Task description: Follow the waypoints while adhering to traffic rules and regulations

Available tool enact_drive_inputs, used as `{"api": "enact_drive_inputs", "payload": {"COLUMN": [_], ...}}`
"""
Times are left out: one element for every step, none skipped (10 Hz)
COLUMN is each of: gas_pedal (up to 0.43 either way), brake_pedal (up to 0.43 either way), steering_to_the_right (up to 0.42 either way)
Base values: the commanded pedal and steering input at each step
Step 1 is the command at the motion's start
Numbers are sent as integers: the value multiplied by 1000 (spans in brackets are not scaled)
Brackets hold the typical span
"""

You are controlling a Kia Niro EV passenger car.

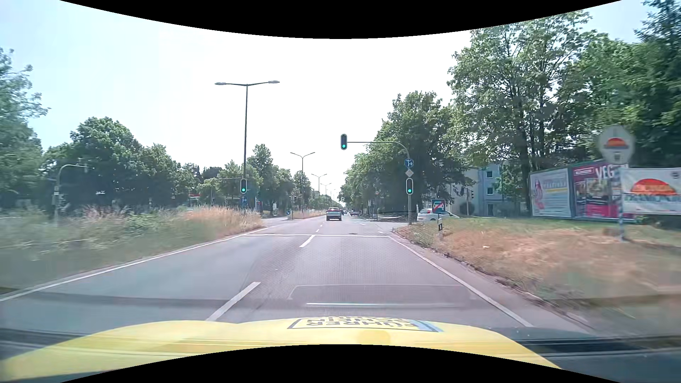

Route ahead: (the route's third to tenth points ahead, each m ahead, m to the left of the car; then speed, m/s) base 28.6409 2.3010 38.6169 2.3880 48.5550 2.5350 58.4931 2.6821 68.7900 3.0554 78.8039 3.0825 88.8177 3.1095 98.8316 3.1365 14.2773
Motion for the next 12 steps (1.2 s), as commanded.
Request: {"api": "enact_drive_inputs", "payload": {"gas_pedal": [39, 39, 39, 39, 39, 39, 39, 47, 47, 59, 98, 98], "brake_pedal": [0, 0, 0, 0, 0, 0, 0, 0, 0, 0, 0, 0], "steering_to_the_right": [-5, -6, -6, -7, -7, -8, -7, -8, -8, -8, -8, -7]}}
